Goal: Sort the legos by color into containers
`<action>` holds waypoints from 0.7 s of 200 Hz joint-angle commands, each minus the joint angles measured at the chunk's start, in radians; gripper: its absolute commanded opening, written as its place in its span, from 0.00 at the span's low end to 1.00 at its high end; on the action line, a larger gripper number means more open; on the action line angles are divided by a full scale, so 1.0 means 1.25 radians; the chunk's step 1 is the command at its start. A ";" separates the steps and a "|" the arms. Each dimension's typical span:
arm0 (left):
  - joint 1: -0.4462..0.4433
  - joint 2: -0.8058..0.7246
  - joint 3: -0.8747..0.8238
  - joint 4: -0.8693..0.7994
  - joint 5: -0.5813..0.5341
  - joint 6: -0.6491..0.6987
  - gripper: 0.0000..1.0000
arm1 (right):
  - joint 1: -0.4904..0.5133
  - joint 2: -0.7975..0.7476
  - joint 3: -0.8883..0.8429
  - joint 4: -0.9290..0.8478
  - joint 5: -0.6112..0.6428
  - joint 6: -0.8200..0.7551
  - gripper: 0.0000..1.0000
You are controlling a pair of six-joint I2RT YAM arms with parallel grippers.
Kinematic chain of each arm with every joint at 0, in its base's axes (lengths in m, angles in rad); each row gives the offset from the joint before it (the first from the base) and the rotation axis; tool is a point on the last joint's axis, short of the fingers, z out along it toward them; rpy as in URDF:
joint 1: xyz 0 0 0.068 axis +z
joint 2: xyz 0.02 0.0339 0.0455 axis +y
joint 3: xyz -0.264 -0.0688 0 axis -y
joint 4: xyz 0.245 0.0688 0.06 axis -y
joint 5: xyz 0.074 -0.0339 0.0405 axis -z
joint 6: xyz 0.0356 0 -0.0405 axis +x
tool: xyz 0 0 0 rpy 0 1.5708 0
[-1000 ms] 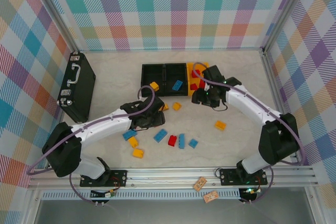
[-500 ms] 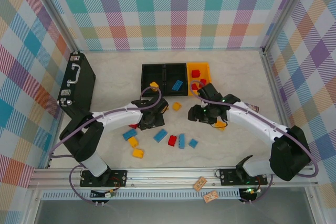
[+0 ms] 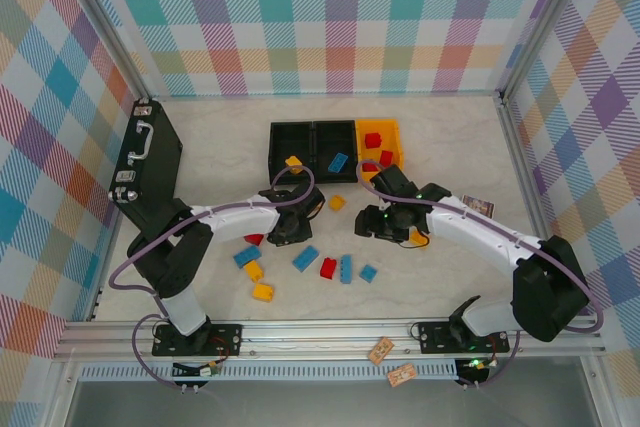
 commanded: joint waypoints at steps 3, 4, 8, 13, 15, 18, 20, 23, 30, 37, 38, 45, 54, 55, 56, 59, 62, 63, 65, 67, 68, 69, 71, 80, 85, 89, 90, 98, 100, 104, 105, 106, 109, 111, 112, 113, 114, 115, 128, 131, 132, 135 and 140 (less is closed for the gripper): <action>0.006 -0.015 0.026 -0.027 -0.010 0.025 0.20 | 0.005 0.015 0.021 -0.002 -0.001 0.007 0.55; 0.006 -0.016 0.027 -0.028 -0.011 0.026 0.20 | 0.005 0.015 0.021 -0.001 -0.001 0.006 0.55; 0.006 -0.018 0.029 -0.030 -0.011 0.030 0.20 | 0.005 0.015 0.021 -0.001 -0.002 0.007 0.55; 0.006 -0.020 0.030 -0.034 -0.010 0.036 0.19 | 0.005 0.015 0.021 -0.002 -0.001 0.007 0.55; 0.006 -0.021 0.031 -0.035 -0.010 0.038 0.19 | 0.005 0.015 0.022 -0.002 -0.001 0.007 0.55; 0.006 -0.023 0.033 -0.037 -0.011 0.041 0.19 | 0.005 0.015 0.022 -0.002 -0.001 0.006 0.55; 0.007 -0.025 0.033 -0.039 -0.011 0.044 0.19 | 0.005 0.015 0.022 -0.003 0.000 0.007 0.55; 0.006 -0.027 0.035 -0.042 -0.011 0.047 0.19 | 0.005 0.014 0.022 -0.004 0.000 0.007 0.55; 0.006 -0.033 0.041 -0.049 -0.009 0.056 0.19 | 0.005 0.011 0.022 -0.007 0.002 0.006 0.55; 0.006 -0.038 0.047 -0.055 -0.006 0.065 0.19 | 0.005 0.007 0.022 -0.009 0.005 0.007 0.55; 0.006 -0.039 0.048 -0.056 -0.005 0.067 0.19 | 0.005 0.007 0.022 -0.009 0.006 0.008 0.55; 0.004 -0.043 0.055 -0.062 0.000 0.077 0.19 | 0.005 0.001 0.020 -0.011 0.009 0.009 0.55; 0.002 -0.049 0.066 -0.066 0.007 0.089 0.19 | 0.005 -0.011 0.015 -0.010 0.011 0.011 0.55; 0.001 -0.050 0.068 -0.067 0.008 0.091 0.18 | 0.005 -0.012 0.014 -0.010 0.011 0.012 0.55; 0.001 -0.050 0.069 -0.067 0.008 0.092 0.18 | 0.005 -0.013 0.014 -0.011 0.011 0.012 0.55; -0.001 -0.052 0.074 -0.068 0.010 0.097 0.18 | 0.005 -0.017 0.012 -0.010 0.011 0.014 0.55; -0.002 -0.053 0.080 -0.070 0.011 0.101 0.18 | 0.005 -0.021 0.009 -0.009 0.011 0.014 0.55; -0.003 -0.054 0.082 -0.071 0.012 0.103 0.18 | 0.005 -0.023 0.009 -0.009 0.012 0.016 0.55; -0.004 -0.054 0.086 -0.072 0.014 0.104 0.18 | 0.005 -0.024 0.008 -0.008 0.012 0.016 0.55; -0.005 -0.054 0.090 -0.074 0.014 0.107 0.18 | 0.005 -0.028 0.006 -0.008 0.012 0.018 0.55; -0.005 -0.054 0.092 -0.074 0.015 0.109 0.18 | 0.004 -0.030 0.004 -0.008 0.014 0.020 0.55; -0.005 -0.054 0.094 -0.075 0.016 0.111 0.18 | 0.004 -0.030 0.004 -0.008 0.014 0.020 0.55; -0.006 -0.054 0.099 -0.077 0.017 0.113 0.18 | 0.004 -0.033 0.003 -0.008 0.014 0.021 0.55; -0.011 -0.050 0.121 -0.082 0.023 0.124 0.18 | 0.004 -0.045 -0.005 -0.006 0.017 0.026 0.55; -0.013 -0.047 0.135 -0.084 0.029 0.130 0.18 | 0.003 -0.055 -0.010 -0.004 0.018 0.031 0.55; -0.016 -0.043 0.147 -0.087 0.034 0.135 0.18 | 0.001 -0.061 -0.013 -0.003 0.020 0.035 0.55; -0.016 -0.042 0.150 -0.087 0.035 0.137 0.18 | 0.001 -0.063 -0.015 -0.003 0.020 0.036 0.55; -0.019 -0.032 0.175 -0.090 0.042 0.146 0.18 | -0.004 -0.076 -0.024 0.000 0.022 0.044 0.55; -0.020 -0.029 0.182 -0.092 0.045 0.149 0.18 | -0.005 -0.079 -0.025 0.000 0.023 0.045 0.55; -0.022 -0.023 0.195 -0.094 0.049 0.153 0.18 | -0.008 -0.087 -0.032 0.002 0.025 0.049 0.55; -0.022 -0.021 0.199 -0.094 0.049 0.155 0.18 | -0.009 -0.089 -0.032 0.001 0.025 0.050 0.55; -0.023 -0.018 0.203 -0.094 0.050 0.156 0.18 | -0.010 -0.091 -0.033 0.000 0.025 0.050 0.55; -0.025 -0.014 0.215 -0.096 0.052 0.160 0.18 | -0.012 -0.096 -0.036 0.000 0.027 0.054 0.55; -0.025 -0.010 0.221 -0.097 0.054 0.163 0.18 | -0.014 -0.101 -0.039 0.000 0.028 0.054 0.55; -0.026 -0.008 0.225 -0.098 0.055 0.165 0.18 | -0.016 -0.103 -0.041 0.000 0.029 0.056 0.55; -0.026 -0.007 0.229 -0.099 0.056 0.166 0.18 | -0.016 -0.105 -0.042 0.002 0.029 0.056 0.55; -0.027 -0.005 0.234 -0.099 0.057 0.167 0.18 | -0.017 -0.106 -0.043 0.000 0.030 0.057 0.55; -0.027 -0.002 0.236 -0.099 0.058 0.169 0.18 | -0.018 -0.109 -0.044 0.000 0.030 0.057 0.55; -0.031 0.025 0.287 -0.106 0.068 0.186 0.18 | -0.035 -0.134 -0.061 -0.003 0.033 0.069 0.55; -0.032 0.032 0.299 -0.108 0.071 0.190 0.18 | -0.038 -0.139 -0.065 -0.004 0.034 0.071 0.55; -0.031 0.035 0.303 -0.108 0.072 0.191 0.18 | -0.040 -0.141 -0.066 -0.003 0.034 0.071 0.55; -0.032 0.043 0.315 -0.110 0.075 0.195 0.18 | -0.043 -0.147 -0.070 -0.006 0.037 0.073 0.55; -0.032 0.055 0.336 -0.112 0.080 0.201 0.18 | -0.048 -0.158 -0.076 -0.009 0.042 0.078 0.55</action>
